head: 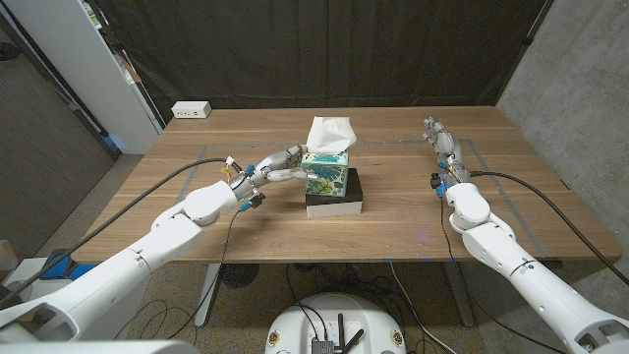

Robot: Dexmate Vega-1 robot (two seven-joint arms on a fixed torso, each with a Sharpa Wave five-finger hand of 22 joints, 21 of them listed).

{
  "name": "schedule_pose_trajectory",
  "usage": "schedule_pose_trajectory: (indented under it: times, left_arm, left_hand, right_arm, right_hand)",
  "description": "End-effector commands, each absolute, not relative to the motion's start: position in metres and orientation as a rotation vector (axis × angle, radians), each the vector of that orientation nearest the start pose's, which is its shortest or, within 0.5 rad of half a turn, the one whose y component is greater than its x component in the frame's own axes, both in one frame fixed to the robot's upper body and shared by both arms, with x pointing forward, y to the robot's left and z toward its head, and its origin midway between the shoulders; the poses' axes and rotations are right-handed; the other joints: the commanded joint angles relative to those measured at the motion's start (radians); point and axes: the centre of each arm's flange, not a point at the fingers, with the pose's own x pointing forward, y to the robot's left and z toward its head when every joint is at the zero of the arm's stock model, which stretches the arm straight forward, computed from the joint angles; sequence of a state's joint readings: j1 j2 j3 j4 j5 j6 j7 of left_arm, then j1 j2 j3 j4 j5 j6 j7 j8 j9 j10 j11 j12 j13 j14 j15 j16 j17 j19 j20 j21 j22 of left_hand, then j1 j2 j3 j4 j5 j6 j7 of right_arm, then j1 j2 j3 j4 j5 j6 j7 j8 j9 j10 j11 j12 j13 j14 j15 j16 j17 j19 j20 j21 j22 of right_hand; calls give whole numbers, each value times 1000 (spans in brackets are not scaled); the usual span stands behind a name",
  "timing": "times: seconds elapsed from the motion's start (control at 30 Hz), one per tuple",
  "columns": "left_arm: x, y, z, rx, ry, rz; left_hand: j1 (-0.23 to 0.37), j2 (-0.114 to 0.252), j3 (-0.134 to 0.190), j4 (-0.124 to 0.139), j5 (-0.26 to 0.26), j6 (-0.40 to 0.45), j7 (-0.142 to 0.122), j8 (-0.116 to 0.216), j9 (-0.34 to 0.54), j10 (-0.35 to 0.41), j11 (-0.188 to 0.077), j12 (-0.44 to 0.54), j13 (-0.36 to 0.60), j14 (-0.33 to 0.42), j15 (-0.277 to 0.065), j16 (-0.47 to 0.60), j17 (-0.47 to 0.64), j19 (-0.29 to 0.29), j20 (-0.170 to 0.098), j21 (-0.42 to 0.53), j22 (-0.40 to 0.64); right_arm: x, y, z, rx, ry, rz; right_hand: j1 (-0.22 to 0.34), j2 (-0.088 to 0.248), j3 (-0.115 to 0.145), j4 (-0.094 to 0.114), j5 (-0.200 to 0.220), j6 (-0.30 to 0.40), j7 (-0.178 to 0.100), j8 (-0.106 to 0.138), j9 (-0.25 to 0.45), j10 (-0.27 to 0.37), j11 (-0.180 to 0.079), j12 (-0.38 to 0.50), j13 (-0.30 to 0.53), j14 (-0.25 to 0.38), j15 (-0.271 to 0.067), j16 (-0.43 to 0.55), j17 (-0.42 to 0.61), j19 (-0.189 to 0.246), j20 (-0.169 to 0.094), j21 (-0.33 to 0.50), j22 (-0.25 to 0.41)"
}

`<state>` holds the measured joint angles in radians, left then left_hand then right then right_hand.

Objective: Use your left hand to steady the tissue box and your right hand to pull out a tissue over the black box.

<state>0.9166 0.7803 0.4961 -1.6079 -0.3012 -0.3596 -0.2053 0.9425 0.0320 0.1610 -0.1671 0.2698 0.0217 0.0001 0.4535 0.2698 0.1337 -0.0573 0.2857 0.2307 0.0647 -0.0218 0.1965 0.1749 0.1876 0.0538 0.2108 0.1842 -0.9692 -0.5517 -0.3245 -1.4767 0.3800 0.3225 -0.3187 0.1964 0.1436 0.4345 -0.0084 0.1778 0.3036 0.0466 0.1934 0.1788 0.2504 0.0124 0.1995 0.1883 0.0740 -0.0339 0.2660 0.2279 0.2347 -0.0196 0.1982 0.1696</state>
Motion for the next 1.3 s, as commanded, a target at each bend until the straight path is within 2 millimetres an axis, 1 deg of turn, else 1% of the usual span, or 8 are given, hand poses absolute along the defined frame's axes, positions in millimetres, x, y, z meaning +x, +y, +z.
schedule_pose_trajectory:
  times: [0.03,0.27,0.47,0.57,0.63,0.77,1.0,1.3]
  left_arm:
    - [574,224,-32,580,-706,-566]
    - [573,220,-32,565,-704,-597]
    - [567,221,-28,556,-725,-594]
    - [564,223,-26,551,-736,-584]
    - [562,225,-25,540,-735,-587]
    - [557,229,-20,538,-737,-578]
    - [548,237,-7,550,-736,-561]
    - [540,240,5,581,-704,-563]
  left_hand:
    - [16,1,7,2,-9,8,-6,11,6,4,-11,1,7,4,-11,-1,1,1,-2,5,3]
    - [16,3,9,5,-21,5,-5,18,12,5,-13,0,10,0,-12,-4,1,-2,-3,4,3]
    - [15,7,11,8,-31,1,-2,24,17,2,-10,-3,13,-4,-12,-7,1,-5,-2,3,4]
    - [15,8,12,9,-36,1,-5,28,19,4,-14,-3,15,-3,-15,-7,1,-7,-7,2,4]
    - [14,11,13,10,-40,-4,2,30,22,2,-8,-4,16,-6,-9,-8,1,-10,-1,1,4]
    - [14,14,15,11,-44,-5,1,33,24,3,-12,-4,18,-8,-10,-9,1,-13,-1,0,4]
    - [12,17,16,12,-50,-9,1,37,28,1,-10,-7,20,-14,-13,-11,1,-21,-2,-3,4]
    - [9,20,17,14,-57,-14,2,42,32,-4,-7,-10,23,-24,-12,-14,1,-25,-4,-3,5]
  right_arm:
    - [614,-309,-27,-112,-710,-83]
    - [613,-310,-28,-112,-712,-91]
    - [611,-311,-29,-108,-713,-95]
    - [610,-311,-29,-109,-711,-96]
    - [610,-311,-29,-114,-710,-94]
    - [611,-311,-30,-111,-707,-95]
    - [611,-311,-31,-106,-706,-95]
    - [615,-312,-35,-96,-700,-91]
  right_hand:
    - [3,19,4,-6,-2,10,1,-2,3,7,0,-1,5,10,-11,-2,1,3,-1,1,5]
    - [3,19,4,-7,-2,10,1,-2,3,7,0,-1,5,9,-10,-2,1,3,-1,1,5]
    - [3,20,4,-8,-2,10,1,-2,3,7,-1,-1,5,9,-10,-3,1,3,-1,1,5]
    - [3,20,4,-8,-2,10,1,-2,3,6,0,-1,5,9,-12,-3,1,3,-2,1,5]
    - [4,20,5,-9,-2,10,1,-2,3,7,0,-1,5,9,-12,-3,1,3,-2,0,5]
    - [4,20,5,-9,-2,10,1,-2,3,6,-1,-1,5,9,-12,-4,1,3,-2,0,5]
    - [3,20,5,-10,-2,10,2,-2,3,6,0,-1,4,8,-13,-5,1,2,-2,0,5]
    - [3,21,5,-11,-2,9,2,-3,2,5,-1,-2,5,7,-13,-6,1,1,-5,0,5]
